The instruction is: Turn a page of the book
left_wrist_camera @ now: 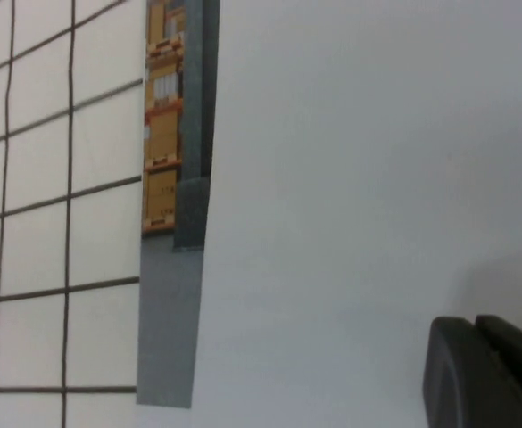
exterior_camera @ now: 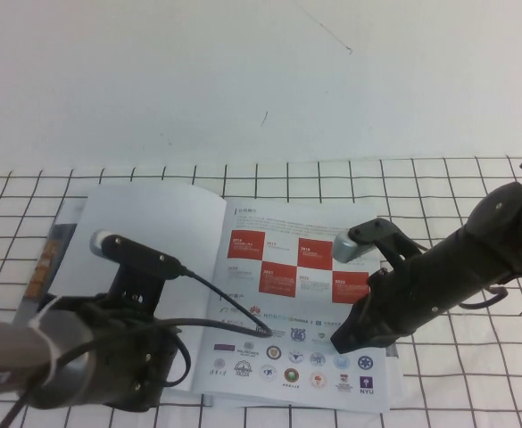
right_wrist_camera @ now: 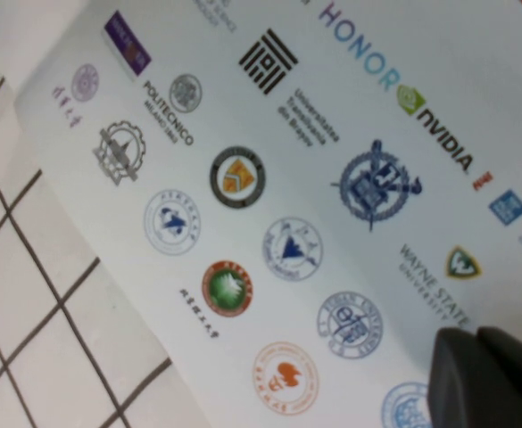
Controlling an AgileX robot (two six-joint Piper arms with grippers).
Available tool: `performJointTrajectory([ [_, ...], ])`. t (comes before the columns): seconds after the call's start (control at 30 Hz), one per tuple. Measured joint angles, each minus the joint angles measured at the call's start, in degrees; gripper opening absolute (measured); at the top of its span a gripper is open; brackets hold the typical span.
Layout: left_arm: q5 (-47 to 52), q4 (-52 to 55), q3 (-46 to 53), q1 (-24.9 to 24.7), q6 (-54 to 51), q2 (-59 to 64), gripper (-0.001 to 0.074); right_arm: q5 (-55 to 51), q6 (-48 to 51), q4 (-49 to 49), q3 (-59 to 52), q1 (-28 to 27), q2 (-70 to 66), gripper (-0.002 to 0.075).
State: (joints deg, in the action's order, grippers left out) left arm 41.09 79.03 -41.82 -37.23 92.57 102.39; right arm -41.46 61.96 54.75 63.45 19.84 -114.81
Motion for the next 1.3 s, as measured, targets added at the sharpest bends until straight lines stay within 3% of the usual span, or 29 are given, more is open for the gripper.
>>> performJointTrajectory([
  [0.4, -5.38, -9.13, 0.22, -2.2, -26.32, -31.33, -0.0002, 5.35, 0.58, -0.63, -0.89, 0.24, 17.54, 0.0001],
  [0.6, -6.38, -25.26, 0.45, -2.2, -45.53, -48.39, -0.0002, 5.48, -1.63, -6.22, -0.93, 0.24, 30.94, 0.0001],
  [0.87, 1.71, -49.31, 0.53, -2.2, -65.42, -67.34, -0.0002, 1.99, -14.3, -22.55, -1.06, 0.24, 48.7, 0.0001],
  [1.07, 8.26, -58.18, 0.53, -2.2, -69.14, -78.15, -0.0002, -4.48, -26.06, -35.95, -1.06, 0.24, 59.39, 0.0001],
  [1.3, 13.97, -67.74, 0.78, -2.2, -71.24, -83.97, -0.0002, -9.09, -34.16, -43.88, -5.18, 0.24, 71.36, 0.0001],
])
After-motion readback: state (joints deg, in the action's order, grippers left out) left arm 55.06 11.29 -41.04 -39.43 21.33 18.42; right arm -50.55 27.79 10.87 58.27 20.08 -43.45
